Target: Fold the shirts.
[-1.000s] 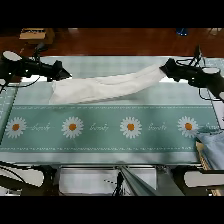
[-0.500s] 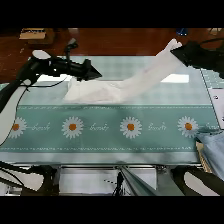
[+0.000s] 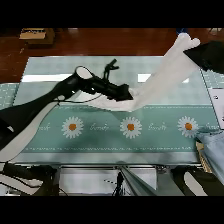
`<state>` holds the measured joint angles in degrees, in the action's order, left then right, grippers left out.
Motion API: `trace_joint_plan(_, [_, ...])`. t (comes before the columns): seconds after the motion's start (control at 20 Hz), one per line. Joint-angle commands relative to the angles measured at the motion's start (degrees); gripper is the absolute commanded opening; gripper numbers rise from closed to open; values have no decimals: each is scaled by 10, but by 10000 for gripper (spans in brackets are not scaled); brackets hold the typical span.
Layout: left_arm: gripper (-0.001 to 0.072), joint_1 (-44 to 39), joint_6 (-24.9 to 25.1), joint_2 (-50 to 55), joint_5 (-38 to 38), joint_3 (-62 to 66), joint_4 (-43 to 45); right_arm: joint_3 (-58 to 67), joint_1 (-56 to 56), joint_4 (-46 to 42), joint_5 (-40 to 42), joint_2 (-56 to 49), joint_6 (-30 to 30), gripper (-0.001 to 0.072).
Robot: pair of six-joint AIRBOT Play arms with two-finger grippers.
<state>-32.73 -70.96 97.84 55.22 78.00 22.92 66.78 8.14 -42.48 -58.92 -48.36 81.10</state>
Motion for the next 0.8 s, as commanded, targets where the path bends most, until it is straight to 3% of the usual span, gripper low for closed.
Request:
trace_joint_plan(0.0, [21, -94, -6, 18, -91, -6, -72, 0, 0, -15, -29, 35, 38, 18])
trace_joint_plan(0.15, [20, -156, -7, 47, -156, -6, -122, 0, 0, -19, -38, 52, 60, 18])
trace_joint_plan(0.3, [19, -136, 1, 50, -155, -6, -122, 0, 0, -27, -43, 60, 64, 18])
trace_joint_plan(0.45, [18, -41, 13, 4, -122, -7, -63, 0, -1, -57, -63, 60, 63, 18])
trace_joint_plan(0.6, [18, 96, 13, -84, -80, -6, 21, -2, -41, -141, -80, 55, 61, 18])
trace_joint_plan(0.75, [18, 257, 14, -186, -30, -6, 46, -17, -118, -170, -32, 14, 63, 18])
